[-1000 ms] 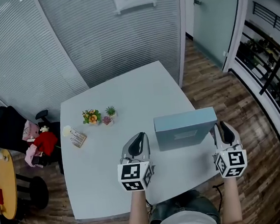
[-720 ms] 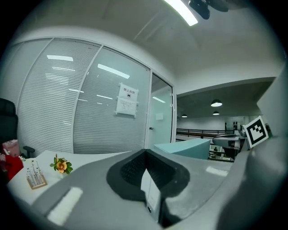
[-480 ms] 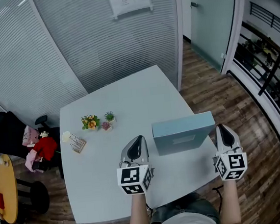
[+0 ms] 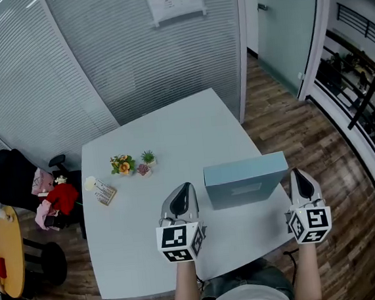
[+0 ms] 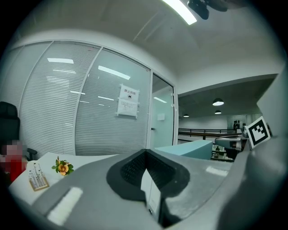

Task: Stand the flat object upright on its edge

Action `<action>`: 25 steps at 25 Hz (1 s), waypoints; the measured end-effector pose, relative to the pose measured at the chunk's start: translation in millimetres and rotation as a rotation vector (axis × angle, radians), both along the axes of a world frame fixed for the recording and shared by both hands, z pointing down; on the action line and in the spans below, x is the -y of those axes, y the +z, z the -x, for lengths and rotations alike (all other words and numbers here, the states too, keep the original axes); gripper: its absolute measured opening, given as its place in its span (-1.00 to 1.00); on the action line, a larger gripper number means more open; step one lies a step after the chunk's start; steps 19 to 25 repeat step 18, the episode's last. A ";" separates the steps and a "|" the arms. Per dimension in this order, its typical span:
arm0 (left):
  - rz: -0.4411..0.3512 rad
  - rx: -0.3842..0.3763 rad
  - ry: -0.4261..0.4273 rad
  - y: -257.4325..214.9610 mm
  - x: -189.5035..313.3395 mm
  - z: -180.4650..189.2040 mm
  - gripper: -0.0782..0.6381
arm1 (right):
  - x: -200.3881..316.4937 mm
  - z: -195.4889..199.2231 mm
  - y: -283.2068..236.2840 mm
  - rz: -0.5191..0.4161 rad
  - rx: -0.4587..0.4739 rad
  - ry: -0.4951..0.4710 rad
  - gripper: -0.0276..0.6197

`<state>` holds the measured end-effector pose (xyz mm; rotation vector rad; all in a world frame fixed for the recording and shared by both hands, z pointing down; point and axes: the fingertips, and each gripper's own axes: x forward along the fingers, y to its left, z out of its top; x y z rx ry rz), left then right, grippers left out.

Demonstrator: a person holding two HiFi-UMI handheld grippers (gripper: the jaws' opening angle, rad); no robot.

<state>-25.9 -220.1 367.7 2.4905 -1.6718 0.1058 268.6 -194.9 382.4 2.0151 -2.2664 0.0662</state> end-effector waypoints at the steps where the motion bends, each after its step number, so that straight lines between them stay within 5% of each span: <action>1: -0.001 0.002 -0.001 -0.6 -0.6 0.1 -0.78 | -0.1 -0.3 -0.1 -0.001 0.001 0.000 -0.84; 25: -0.019 0.017 0.000 -2.9 0.9 -1.1 -0.78 | 1.0 -3.4 0.0 0.005 -0.011 0.004 -0.84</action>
